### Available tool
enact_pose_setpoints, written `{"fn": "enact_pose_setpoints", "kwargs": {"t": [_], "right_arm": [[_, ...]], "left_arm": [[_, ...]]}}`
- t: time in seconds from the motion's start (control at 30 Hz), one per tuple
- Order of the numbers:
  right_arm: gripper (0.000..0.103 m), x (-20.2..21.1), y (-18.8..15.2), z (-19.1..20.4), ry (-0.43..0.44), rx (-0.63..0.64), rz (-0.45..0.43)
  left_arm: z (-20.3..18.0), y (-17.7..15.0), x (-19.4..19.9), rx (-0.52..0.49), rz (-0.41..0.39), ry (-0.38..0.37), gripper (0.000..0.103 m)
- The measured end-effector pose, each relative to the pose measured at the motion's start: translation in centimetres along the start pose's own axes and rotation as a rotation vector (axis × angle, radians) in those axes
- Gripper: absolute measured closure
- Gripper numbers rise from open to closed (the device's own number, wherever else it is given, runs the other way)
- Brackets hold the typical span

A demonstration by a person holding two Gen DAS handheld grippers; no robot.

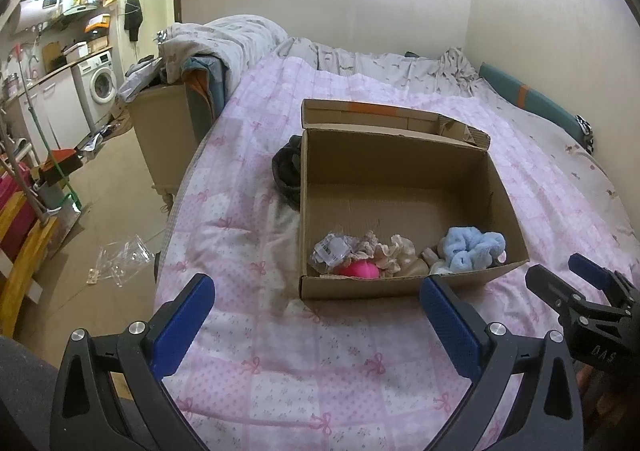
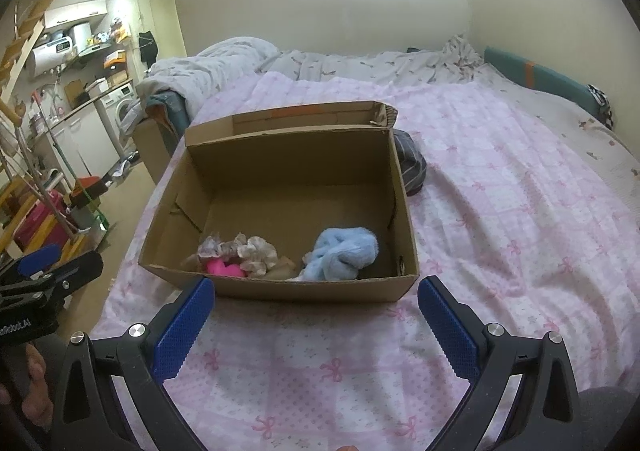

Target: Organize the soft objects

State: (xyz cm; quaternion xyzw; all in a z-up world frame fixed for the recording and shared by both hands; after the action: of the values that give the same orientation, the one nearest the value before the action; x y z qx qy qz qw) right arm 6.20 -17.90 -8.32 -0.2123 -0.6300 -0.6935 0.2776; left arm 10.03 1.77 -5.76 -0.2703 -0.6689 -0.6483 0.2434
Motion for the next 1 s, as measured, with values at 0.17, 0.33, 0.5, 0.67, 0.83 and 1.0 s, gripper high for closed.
{"fn": "enact_pose_setpoints", "kwargs": {"t": [0.17,0.33,0.5,0.67,0.83,1.0], "right_arm": [[0.0,0.1,0.13,-0.16,0.0,-0.004,-0.005],[0.0,0.14,0.21,-0.16,0.0,0.0,-0.009],[0.0,0.2,0.31,-0.18,-0.001,0.002,-0.015],[0.0,0.24,0.38,-0.21,0.0,0.003,-0.016],[0.0,0.23,0.37,-0.18,0.0,0.003,-0.016],[0.0,0.29,0.41,-0.16,0.001,0.005,-0.019]], "left_arm": [[-0.02,0.03,0.0,0.0,-0.002,0.0,0.001],[0.01,-0.06,0.06,-0.002,-0.001,0.001,0.001],[-0.01,-0.05,0.01,0.0,-0.001,0.001,0.001],[0.01,-0.24,0.03,0.0,0.0,0.002,0.001],[-0.02,-0.22,0.01,-0.001,0.001,0.001,0.001],[-0.02,-0.28,0.12,-0.003,-0.006,-0.002,0.001]]}}
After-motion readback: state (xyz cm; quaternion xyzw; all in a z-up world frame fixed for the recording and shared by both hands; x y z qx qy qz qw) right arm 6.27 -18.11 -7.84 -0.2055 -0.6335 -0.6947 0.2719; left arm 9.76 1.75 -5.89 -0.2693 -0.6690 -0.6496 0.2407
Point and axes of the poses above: each gripper's, at about its wrist camera, not at the fingertips, and x roughly against the way its jaws point, z to its left, y to its top, the point moved 8 cm from there along -x, roughly the way its jaws point, and after that the axes turned 2 degrees about -x, right-handed, at the moved point
